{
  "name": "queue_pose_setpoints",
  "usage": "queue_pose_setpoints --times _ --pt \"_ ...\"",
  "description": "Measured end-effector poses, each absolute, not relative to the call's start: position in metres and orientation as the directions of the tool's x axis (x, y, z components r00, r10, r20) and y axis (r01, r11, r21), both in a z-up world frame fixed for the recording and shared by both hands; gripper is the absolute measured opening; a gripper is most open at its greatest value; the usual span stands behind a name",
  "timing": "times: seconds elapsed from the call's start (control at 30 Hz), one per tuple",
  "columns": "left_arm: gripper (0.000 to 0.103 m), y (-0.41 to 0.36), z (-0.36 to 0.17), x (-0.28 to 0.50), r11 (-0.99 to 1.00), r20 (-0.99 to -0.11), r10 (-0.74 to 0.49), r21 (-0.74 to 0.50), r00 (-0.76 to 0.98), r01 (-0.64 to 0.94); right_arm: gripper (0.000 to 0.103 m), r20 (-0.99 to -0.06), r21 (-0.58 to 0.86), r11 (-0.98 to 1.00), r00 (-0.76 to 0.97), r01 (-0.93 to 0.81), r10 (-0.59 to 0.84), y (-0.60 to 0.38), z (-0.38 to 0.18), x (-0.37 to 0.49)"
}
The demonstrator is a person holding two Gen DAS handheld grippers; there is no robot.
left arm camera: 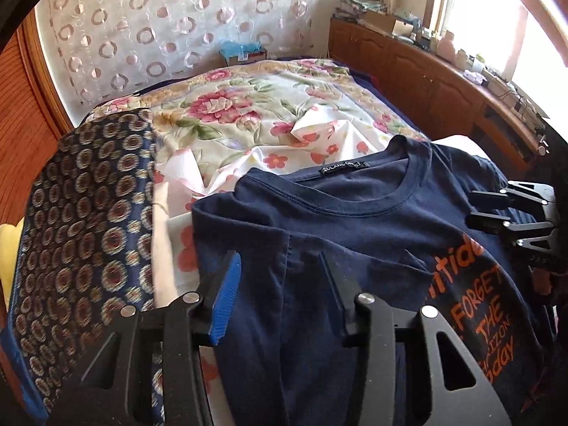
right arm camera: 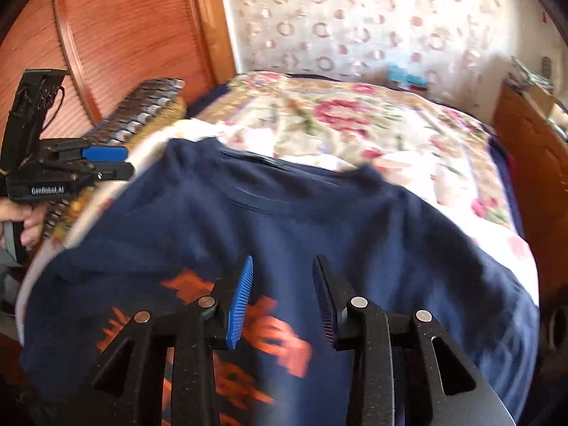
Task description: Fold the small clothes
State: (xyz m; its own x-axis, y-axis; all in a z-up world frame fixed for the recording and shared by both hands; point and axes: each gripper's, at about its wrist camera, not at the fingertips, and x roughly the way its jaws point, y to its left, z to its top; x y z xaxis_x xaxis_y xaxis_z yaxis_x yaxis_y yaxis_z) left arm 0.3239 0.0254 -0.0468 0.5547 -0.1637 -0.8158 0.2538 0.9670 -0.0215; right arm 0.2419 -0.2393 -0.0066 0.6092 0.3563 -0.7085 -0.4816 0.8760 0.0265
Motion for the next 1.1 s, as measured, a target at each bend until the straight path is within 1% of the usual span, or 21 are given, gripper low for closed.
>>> queue_pose_setpoints --times 0.1,0.23,0.3,0.4,0.43,0.47,0.5,0.57,0.6,0.7,0.87,1.0,1.1 --pt "0.046 0.018 -0.057 0.338 0.97 -0.838 -0.136 -0.006 0.528 0.242 0.037 -0.726 -0.002 0.899 0.619 -0.437 0.299 -0.252 -0.017 0.243" --pt "0.046 0.014 -0.073 0.351 0.975 -0.864 -0.107 0.006 0.492 0.223 0.038 -0.742 -0.003 0.913 0.613 -0.408 0.272 -0.259 -0.031 0.245" --pt "0.046 0.013 -0.08 0.353 0.976 -0.872 -0.096 0.013 0.48 0.219 0.038 -0.722 -0.018 0.909 0.635 -0.416 0.276 -0.258 -0.031 0.24" --pt "0.046 0.013 -0.081 0.352 0.977 -0.867 -0.103 0.003 0.487 0.213 0.04 -0.718 -0.022 0.908 0.639 -0.418 0.276 -0.255 -0.032 0.242" --pt "0.043 0.013 -0.081 0.352 0.977 -0.866 -0.109 -0.003 0.489 0.213 0.04 -0.718 -0.021 0.908 0.638 -0.419 0.278 -0.254 -0.033 0.241" --pt "0.035 0.014 -0.081 0.352 0.976 -0.863 -0.119 -0.011 0.491 0.216 0.042 -0.718 -0.015 0.906 0.635 -0.423 0.284 -0.256 -0.033 0.241" --pt "0.023 0.013 -0.08 0.35 0.974 -0.859 -0.126 -0.012 0.497 0.226 0.043 -0.718 -0.006 0.904 0.631 -0.426 0.293 -0.258 -0.03 0.241" --pt "0.008 0.01 -0.079 0.346 0.972 -0.854 -0.116 0.007 0.507 0.235 0.043 -0.717 0.016 0.904 0.625 -0.428 0.309 -0.264 -0.026 0.243" --pt "0.006 0.009 -0.076 0.343 0.971 -0.849 -0.112 0.018 0.517 0.239 0.043 -0.716 0.025 0.903 0.623 -0.428 0.315 -0.268 -0.025 0.242" --pt "0.005 0.016 -0.055 0.334 0.972 -0.814 -0.112 0.03 0.57 0.233 0.043 -0.715 0.032 0.903 0.622 -0.428 0.32 -0.273 -0.025 0.243" --pt "0.005 0.053 -0.008 0.322 0.988 -0.731 -0.038 0.073 0.682 0.133 0.043 -0.716 0.023 0.904 0.624 -0.428 0.313 -0.272 -0.024 0.243" --pt "0.005 0.091 0.002 0.327 0.989 -0.712 0.08 0.145 0.698 0.034 0.043 -0.717 0.017 0.904 0.625 -0.427 0.309 -0.27 -0.023 0.242" --pt "0.005 0.102 -0.005 0.325 0.991 -0.73 0.082 0.134 0.679 0.024 0.044 -0.719 0.01 0.904 0.626 -0.427 0.303 -0.268 -0.022 0.242"
